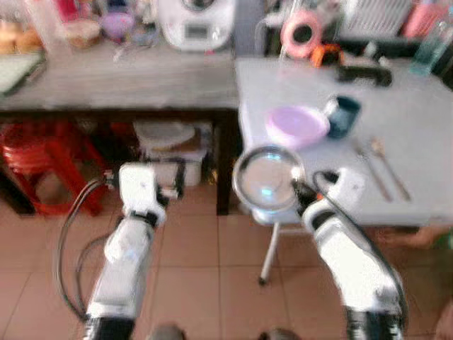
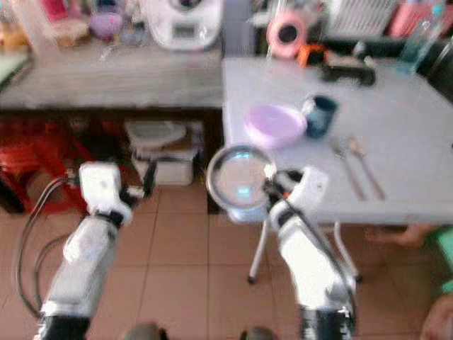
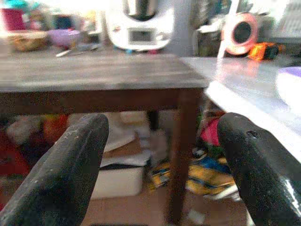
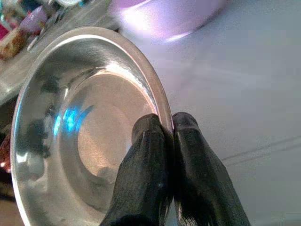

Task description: Setting the table

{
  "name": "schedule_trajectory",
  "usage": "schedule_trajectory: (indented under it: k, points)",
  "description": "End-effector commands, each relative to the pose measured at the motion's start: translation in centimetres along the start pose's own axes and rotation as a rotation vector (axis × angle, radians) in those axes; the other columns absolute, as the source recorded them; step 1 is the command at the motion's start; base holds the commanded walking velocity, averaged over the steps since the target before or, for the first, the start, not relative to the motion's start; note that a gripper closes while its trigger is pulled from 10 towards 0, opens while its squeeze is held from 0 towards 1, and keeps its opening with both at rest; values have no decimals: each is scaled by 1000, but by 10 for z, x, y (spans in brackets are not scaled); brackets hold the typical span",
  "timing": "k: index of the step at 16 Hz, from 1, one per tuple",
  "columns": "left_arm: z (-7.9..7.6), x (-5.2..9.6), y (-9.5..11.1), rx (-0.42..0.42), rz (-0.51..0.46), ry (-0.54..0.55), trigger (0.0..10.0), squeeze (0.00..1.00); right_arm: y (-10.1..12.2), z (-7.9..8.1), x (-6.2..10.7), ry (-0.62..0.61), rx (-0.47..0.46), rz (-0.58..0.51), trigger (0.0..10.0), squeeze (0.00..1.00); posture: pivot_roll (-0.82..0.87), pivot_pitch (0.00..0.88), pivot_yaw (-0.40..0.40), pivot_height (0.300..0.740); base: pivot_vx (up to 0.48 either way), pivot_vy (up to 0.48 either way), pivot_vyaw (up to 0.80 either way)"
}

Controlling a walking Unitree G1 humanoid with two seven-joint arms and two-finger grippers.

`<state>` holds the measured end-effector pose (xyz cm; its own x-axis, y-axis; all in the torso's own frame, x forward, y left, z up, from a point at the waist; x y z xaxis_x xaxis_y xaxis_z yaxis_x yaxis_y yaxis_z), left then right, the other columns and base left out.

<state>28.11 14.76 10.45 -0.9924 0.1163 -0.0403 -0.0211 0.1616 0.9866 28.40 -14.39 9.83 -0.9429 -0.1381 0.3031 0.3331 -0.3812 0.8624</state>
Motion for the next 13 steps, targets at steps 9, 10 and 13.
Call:
schedule_trajectory:
  k: [9, 10, 13]
  points:
    - [-6, -5, 2, -34, -23, -28, 10000, 0, 20, 1, 1, -17, 88, -136, 10000, 0, -9, 0, -9, 740, 0, 465, 0]
    - [-6, -5, 2, -48, -26, -29, 10000, 0, 21, 0, 1, -22, 101, -144, 10000, 0, -9, 0, -9, 740, 337, 341, 0]
    - [-8, -4, 2, -58, -21, -43, 10000, 0, 21, 0, 0, -24, 117, -153, 10000, 0, -8, 0, -9, 740, 480, 0, 0]
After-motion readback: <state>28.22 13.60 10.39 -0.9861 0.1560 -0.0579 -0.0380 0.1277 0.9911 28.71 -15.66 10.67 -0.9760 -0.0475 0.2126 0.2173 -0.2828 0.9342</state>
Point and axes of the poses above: a point about 5 cm out from each wrist's last joint towards the gripper, its own x axis pointing back from the gripper into the wrist, its own y axis along the axis of the wrist's last joint, z = x × y, the point moved 1 cm from there along -x, pointing out of the wrist towards the gripper, and after that the axes turned 9 degrees about x, right-handed, at the moved point
